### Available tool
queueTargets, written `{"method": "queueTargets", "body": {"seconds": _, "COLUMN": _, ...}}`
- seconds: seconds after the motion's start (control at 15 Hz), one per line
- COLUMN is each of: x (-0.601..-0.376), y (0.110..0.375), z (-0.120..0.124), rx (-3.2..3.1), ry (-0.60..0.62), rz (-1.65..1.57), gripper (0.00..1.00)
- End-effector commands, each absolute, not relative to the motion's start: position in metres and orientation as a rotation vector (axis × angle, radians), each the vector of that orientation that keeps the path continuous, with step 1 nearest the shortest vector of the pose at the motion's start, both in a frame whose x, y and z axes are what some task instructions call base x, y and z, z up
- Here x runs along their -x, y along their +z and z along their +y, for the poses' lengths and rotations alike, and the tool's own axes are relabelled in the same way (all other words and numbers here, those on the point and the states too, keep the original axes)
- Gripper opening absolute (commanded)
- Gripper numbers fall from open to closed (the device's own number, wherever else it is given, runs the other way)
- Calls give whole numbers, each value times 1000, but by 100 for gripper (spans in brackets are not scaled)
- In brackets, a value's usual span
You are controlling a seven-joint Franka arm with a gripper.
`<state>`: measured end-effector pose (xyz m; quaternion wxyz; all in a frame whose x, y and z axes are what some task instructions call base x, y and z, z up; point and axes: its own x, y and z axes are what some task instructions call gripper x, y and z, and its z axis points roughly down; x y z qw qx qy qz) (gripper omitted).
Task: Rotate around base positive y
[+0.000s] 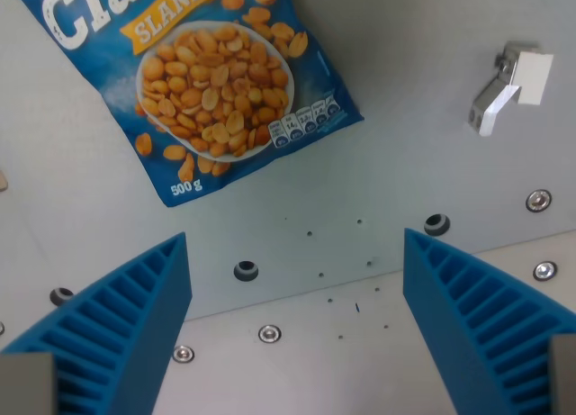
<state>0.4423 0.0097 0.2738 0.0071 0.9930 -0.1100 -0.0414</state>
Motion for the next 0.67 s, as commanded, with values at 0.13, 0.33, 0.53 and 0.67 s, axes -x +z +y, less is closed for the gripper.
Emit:
{"method": "queueTargets", "body": {"seconds": 0.13, "x": -451, "y": 279, "z": 10, "rx": -3050, "ry": -466, "rz": -337, "gripper": 100}}
{"method": "queueTargets", "body": {"seconds": 0.33, "x": -451, "y": 279, "z": 10, "rx": -3036, "ry": -526, "rz": -335, "gripper": 100}}
{"method": "queueTargets", "body": {"seconds": 0.53, "x": -451, "y": 279, "z": 10, "rx": -3021, "ry": -586, "rz": -333, "gripper": 100}}
{"method": "queueTargets", "body": {"seconds": 0.67, "x": -451, "y": 279, "z": 10, "rx": -3010, "ry": -625, "rz": -332, "gripper": 100}}
